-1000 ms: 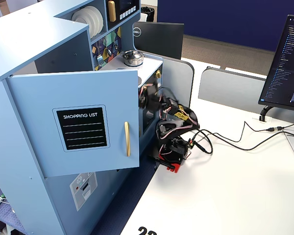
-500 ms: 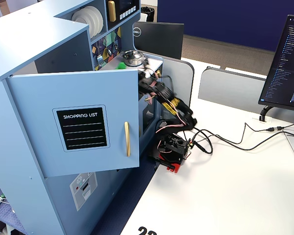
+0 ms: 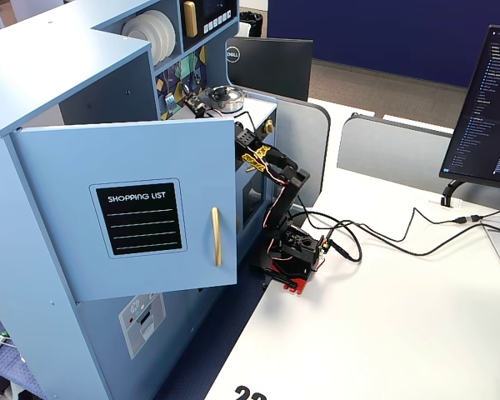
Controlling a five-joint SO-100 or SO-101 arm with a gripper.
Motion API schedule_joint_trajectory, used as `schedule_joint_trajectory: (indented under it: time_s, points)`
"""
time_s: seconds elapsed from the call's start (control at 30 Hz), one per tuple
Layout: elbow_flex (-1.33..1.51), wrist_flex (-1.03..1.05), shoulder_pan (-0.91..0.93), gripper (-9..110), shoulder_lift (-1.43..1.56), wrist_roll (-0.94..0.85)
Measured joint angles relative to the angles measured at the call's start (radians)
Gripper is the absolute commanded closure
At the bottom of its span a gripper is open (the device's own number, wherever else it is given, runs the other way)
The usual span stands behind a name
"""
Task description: Pick up the green pineapple from the left cabinet and place it in the gray recipient
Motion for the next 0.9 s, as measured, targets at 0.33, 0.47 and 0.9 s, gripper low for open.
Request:
schedule_joint_trajectory:
  time_s: [0.33,0.47,0.9]
  points:
    - [-0.058,-0.014,-0.002,69,-0.044,0.069]
    - [-0.117,-0.021,-0.003,69,-0.044,0.064]
    - [0.006,0.454,0.032,101,0.454,-0.037]
